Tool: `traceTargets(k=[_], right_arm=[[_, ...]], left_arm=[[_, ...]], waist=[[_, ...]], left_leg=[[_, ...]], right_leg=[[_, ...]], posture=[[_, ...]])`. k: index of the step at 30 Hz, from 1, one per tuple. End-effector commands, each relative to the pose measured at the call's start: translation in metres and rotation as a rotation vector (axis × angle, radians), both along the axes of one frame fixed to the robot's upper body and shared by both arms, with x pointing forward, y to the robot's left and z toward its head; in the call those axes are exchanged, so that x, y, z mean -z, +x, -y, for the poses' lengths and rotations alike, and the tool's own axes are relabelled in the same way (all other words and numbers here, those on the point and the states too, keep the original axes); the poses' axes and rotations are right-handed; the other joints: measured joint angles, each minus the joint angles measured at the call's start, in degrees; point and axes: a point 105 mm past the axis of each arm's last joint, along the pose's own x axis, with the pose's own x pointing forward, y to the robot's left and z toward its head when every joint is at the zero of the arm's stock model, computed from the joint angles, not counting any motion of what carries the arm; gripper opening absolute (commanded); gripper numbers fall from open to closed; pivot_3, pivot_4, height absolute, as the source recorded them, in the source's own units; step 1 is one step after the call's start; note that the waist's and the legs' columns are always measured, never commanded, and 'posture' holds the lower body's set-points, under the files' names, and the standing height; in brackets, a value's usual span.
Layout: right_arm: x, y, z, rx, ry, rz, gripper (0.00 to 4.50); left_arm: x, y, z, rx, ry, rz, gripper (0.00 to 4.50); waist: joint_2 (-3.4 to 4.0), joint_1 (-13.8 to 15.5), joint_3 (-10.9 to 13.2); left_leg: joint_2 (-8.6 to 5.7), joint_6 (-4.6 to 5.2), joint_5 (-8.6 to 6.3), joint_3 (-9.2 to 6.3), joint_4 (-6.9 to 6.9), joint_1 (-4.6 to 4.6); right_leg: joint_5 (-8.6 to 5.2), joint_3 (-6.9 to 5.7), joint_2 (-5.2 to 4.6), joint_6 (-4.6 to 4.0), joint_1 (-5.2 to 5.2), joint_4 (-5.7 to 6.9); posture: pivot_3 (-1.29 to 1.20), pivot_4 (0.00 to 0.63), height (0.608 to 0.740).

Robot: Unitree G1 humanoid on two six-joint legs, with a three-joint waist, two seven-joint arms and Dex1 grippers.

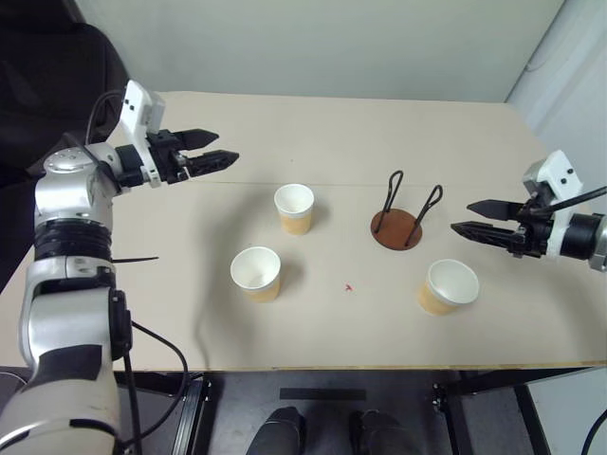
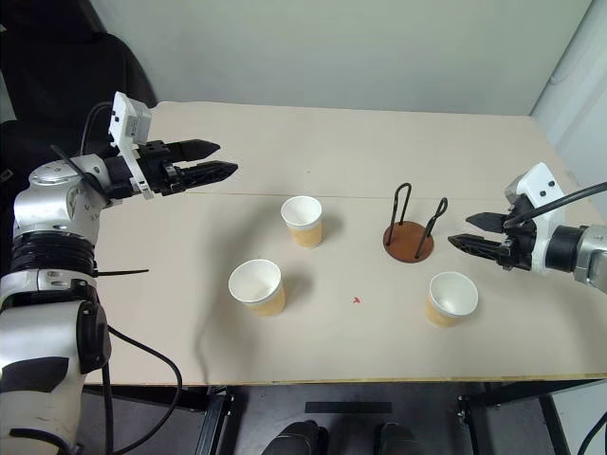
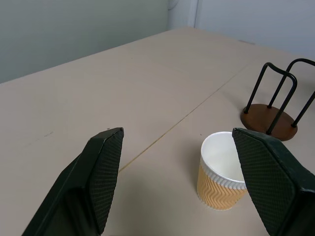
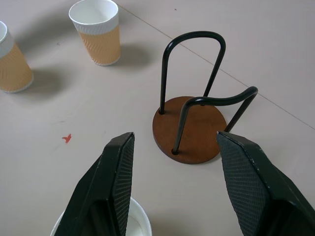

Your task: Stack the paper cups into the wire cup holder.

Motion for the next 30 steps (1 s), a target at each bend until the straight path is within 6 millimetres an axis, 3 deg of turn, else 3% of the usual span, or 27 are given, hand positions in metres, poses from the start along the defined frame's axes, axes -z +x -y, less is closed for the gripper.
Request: traceTargets(k=[1, 7, 21, 30], right_arm=[[-0.019, -0.004, 0.0, 0.011, 0.002, 0.087, 2.64], [-0.016, -0.012, -0.003, 0.016, 0.013, 0.088, 2.64], [-0.023, -0.017, 0.004, 0.037, 0.032, 0.041, 2.64], [-0.011, 0.0, -0.007, 0.045, 0.086, -0.075, 2.64]], left_arm=[[-0.03, -0.002, 0.007, 0.026, 0.005, 0.092, 3.78], [-0.035, 0.001, 0.034, 0.126, 0.004, 0.103, 3.78], [-0.035, -0.026, 0.099, 0.485, 0.114, 0.122, 3.78], [-0.019, -0.05, 0.099, 0.602, 0.183, 0.083, 3.78]], waist=[[0.0, 0.07, 0.0], [0.0, 0.2, 0.0], [0.0, 0.12, 0.0], [0.0, -0.37, 0.0]], left_leg=[[0.0, 0.0, 0.0, 0.0, 0.0, 0.0], [-0.02, 0.06, -0.03, 0.0, 0.04, -0.06], [0.0, 0.07, -0.03, 0.05, 0.09, -0.2], [0.02, 0.09, -0.02, 0.09, 0.13, -0.2]], right_leg=[[0.0, 0.0, 0.0, 0.0, 0.0, 0.0], [0.01, 0.0, -0.02, 0.02, -0.01, -0.02], [0.02, 0.02, -0.02, 0.08, -0.16, 0.01], [0.02, 0.06, 0.01, 0.12, -0.2, 0.11]], posture=[[0.0, 0.15, 0.74], [0.0, 0.15, 0.74], [0.0, 0.15, 0.74], [0.0, 0.15, 0.74]])
